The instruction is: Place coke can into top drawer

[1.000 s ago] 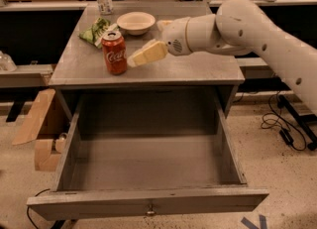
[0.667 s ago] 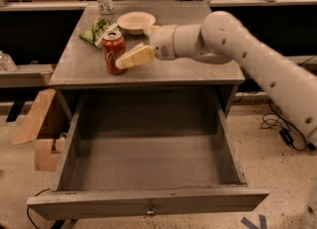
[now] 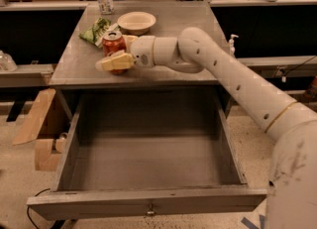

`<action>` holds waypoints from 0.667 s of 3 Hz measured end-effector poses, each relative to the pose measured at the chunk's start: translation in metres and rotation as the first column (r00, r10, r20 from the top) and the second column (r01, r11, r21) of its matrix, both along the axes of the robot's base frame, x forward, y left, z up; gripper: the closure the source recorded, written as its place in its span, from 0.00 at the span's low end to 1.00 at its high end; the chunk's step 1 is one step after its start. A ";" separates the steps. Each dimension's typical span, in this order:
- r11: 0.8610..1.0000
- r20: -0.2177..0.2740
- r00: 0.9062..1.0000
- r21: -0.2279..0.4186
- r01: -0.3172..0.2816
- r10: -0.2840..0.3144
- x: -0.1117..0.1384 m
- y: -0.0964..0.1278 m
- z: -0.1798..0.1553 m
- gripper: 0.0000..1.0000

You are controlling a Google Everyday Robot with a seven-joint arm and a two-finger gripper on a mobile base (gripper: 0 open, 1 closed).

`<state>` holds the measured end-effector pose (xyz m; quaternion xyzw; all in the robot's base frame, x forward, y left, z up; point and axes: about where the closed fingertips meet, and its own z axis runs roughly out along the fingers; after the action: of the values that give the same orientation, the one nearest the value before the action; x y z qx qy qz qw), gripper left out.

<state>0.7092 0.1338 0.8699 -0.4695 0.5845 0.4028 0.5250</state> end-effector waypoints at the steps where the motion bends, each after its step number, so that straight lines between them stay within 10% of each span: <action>1: 0.999 0.014 0.999 0.015 -0.029 0.028 -0.001 0.018 0.003 0.41; 2: 0.999 0.043 0.998 0.013 -0.037 0.037 -0.007 0.023 0.016 0.65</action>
Offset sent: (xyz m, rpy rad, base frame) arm -0.0118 0.0212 0.0336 0.0116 -0.0799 0.0358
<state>0.7020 0.1566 0.8863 -0.4850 0.5615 0.4064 0.5331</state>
